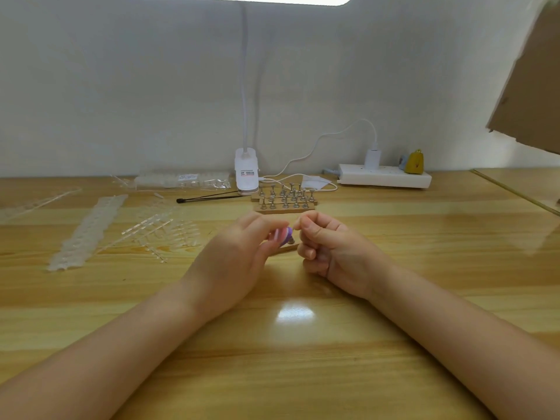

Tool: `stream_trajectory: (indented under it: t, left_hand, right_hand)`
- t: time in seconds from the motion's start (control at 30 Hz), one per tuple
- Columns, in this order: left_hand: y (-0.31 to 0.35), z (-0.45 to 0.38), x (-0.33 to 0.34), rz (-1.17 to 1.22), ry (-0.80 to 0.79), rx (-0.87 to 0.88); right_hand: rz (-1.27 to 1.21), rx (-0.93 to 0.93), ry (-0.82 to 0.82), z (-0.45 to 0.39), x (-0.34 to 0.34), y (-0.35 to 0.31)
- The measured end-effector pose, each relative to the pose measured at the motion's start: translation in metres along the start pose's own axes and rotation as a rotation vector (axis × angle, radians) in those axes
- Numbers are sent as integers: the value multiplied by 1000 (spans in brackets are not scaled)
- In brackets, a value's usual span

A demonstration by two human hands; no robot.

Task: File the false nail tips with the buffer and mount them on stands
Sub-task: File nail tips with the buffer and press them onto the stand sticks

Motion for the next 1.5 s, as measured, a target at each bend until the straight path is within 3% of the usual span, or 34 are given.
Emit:
stream_trajectory:
  t: [0.13,0.3,0.43,0.5,0.67,0.77,0.83,0.97,1.03,1.1,1.17,1.23,1.37,1.43,1.5]
  left_hand:
    - [2,-4,-5,44,88,36]
    - [2,0,0,6,6,-27]
    - [5,-4,-5,6,108,32]
    - [7,-6,-1,7,54,75]
    - [0,-2,-2,-143,-16,-43]
    - [8,-5,-2,-79,56,91]
    - [12,-5,1,-116,9,134]
    - [3,-5,-4,-314,-45,-62]
    - [2,-8,-5,-237,-6,-190]
    - [8,-11,-1,-189,-6,-195]
    - [19,-13,0,-180,-71,-103]
    - [17,-8,-4,-298,-36,83]
    - [9,-6,-10,-300,75,202]
    - [15,-5,-3,-326,62,297]
    - [14,-6,-1,-356,13,278]
  right_hand:
    - [32,-17,-13,0,2,1]
    - [4,-10,6,-1,1,0]
    - [34,-15,7,-1,2,1]
    - [34,-16,13,-1,2,2]
    - [10,-18,54,-2,0,2]
    - [30,-21,67,-2,1,2]
    - [31,-19,69,-2,1,2]
    - [3,23,86,-2,1,1]
    - [27,21,84,-1,1,1]
    - [63,10,64,0,2,1]
    - [78,5,41,0,3,1]
    - [65,13,34,1,4,-1]
    - [75,23,53,1,4,-1]
    - [93,16,47,0,4,0]
    - [91,17,26,1,4,0]
Point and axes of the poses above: each hand's wrist, its own z-axis away from the middle knuckle, its own x-axis out of the palm, y = z × x, the point moved 2 cm from there along -z, towards the middle knuckle, and after that the axes turned 11 degrees about z, right-handed, at the moved point
